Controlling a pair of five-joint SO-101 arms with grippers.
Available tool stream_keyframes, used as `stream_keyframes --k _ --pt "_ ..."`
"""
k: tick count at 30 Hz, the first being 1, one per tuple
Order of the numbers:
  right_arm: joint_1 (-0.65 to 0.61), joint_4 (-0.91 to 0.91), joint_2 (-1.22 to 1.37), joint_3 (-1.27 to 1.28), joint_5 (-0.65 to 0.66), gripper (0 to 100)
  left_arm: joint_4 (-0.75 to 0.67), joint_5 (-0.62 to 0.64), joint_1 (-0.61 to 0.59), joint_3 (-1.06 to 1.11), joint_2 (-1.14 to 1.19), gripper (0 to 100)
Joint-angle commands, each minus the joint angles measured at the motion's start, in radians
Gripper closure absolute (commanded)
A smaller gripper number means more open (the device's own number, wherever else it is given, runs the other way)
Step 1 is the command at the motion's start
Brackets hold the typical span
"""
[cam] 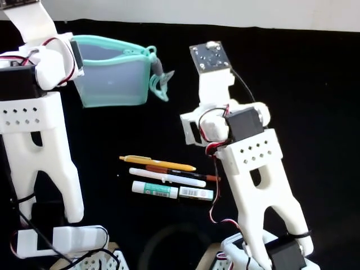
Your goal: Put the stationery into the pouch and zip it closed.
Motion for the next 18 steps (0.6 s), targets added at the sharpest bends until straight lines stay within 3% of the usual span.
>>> stream_keyframes --k 1,14,18 --pt "0.013 -0.035 -0.015 0.024 0.025 70.1 -0.064 0.012 0.016 0.036 -0.012 99" --pt "0.008 -0.041 -0.015 0.136 0.213 70.2 -0.112 0.003 0.013 0.251 -0.015 99" --pt "0.008 -0.041 -0.015 0.157 0.226 70.2 -0.026 -0.080 0.033 0.260 -0.015 99"
